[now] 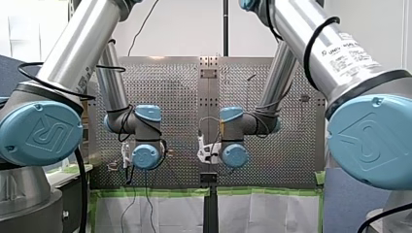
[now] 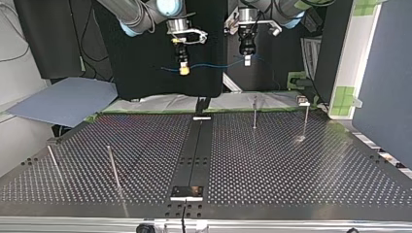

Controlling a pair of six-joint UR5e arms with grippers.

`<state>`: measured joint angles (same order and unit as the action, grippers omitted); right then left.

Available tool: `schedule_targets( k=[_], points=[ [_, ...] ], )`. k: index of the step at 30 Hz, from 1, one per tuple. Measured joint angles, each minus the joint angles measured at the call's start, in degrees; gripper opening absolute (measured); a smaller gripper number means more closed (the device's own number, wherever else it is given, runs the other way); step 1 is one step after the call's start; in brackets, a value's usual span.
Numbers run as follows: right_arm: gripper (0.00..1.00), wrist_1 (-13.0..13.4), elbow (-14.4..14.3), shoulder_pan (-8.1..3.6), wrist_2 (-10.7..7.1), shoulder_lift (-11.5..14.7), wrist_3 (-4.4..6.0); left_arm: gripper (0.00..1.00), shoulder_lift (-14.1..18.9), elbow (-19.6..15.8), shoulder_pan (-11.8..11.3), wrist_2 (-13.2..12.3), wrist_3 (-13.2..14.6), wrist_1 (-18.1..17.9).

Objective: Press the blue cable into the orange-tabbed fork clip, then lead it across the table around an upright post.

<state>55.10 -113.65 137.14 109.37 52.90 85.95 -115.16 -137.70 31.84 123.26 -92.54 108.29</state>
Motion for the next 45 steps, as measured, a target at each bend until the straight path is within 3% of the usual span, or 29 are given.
schedule_targets(
  k=[8,15,19,23,29,31,36,41,45],
  points=[
    [0.00,-0.83,0.04,0.02,0.83,-3.78,0.03,0.00,0.00,0.00,0.00,0.00,0.00,0.00],
    [0.00,-0.97,0.03,0.01,0.97,-4.28,0.15,0.00,0.49,-0.49,-0.37,-0.50,0.49,0.30],
    [0.00,-2.11,0.35,-0.22,2.10,-3.16,1.28,0.00,1.93,-1.84,-0.93,-1.94,0.87,1.43],
    [0.00,-2.89,0.45,-0.38,2.64,-1.20,3.24,0.00,3.53,-2.42,-1.35,-3.53,-0.28,2.94],
    [0.00,-2.32,0.86,-1.08,0.37,1.75,5.93,0.00,6.57,-2.75,-3.35,-6.60,-3.22,5.62],
    [0.00,-2.28,1.17,-1.15,-0.49,2.63,6.30,0.00,7.06,-2.81,-4.07,-7.72,-4.03,5.57],
    [0.00,-2.19,2.12,-0.97,-2.84,3.32,6.37,0.00,5.61,-2.87,-4.85,-9.43,-6.15,3.66],
    [0.00,-1.28,2.41,-0.84,-5.34,1.13,6.47,0.00,3.37,-2.88,-5.60,-9.67,-7.86,1.34],
    [0.00,-0.43,2.41,-0.85,-6.14,-0.79,6.58,0.00,1.48,-2.94,-6.61,-9.90,-8.25,-0.56]
  ],
)
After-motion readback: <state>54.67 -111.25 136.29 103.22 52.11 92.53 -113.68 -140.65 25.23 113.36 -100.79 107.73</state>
